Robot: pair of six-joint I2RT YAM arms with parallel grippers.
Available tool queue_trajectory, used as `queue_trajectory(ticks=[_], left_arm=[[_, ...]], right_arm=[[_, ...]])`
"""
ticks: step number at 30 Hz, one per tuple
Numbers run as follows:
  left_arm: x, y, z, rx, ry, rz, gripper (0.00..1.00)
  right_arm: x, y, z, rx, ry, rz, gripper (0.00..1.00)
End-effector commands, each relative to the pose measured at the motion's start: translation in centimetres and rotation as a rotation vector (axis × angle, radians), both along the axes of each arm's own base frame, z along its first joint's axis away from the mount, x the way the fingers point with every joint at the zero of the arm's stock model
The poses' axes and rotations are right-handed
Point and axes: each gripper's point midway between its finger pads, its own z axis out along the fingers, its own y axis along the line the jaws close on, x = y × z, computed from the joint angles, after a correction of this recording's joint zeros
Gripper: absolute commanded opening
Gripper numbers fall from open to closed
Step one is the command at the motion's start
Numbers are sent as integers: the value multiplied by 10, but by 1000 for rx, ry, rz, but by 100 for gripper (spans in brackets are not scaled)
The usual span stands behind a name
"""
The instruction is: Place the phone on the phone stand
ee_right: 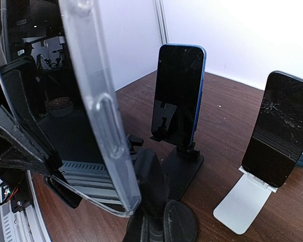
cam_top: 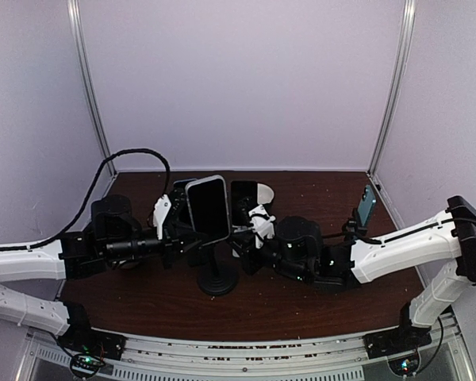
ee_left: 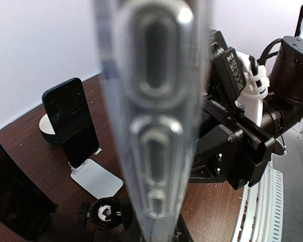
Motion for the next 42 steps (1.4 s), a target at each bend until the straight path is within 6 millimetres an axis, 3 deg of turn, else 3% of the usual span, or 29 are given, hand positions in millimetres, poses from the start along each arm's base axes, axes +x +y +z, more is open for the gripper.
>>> queue_trajectory(ticks=[1,6,9,11,18,21,26,30,39,42], left_arm=[[17,36,-68,244,72,128,0],[15,14,-36,150,10,38,0],[14,5,-31,138,-19,-3,0],[14,0,-33,149,-21,-29,0],[12,0,-30,148,-36,-40,0],[11,-3,-11,115,-70,-56,0],[16,-8,24,74,-155,-57,0],[17,-4,21,82,-160,-39,0],[16,4,7,133,-133,-26,0],[13,3,20,92,-153,-40,0]], right_arm=[[17,-17,-6,-30,-73,-59,0],[2,-3,-8,-29,-95,54,1],[2,-2,-8,-38,-108,54,24],[4,-1,-6,-50,-121,48,29],[8,-2,3,-64,-157,27,28],[8,-8,2,-69,-159,39,28],[-9,-11,6,-90,-177,162,36],[-19,-12,15,-91,-174,229,41],[-23,-12,49,-34,-203,345,50],[-21,-17,56,-59,-218,329,51]])
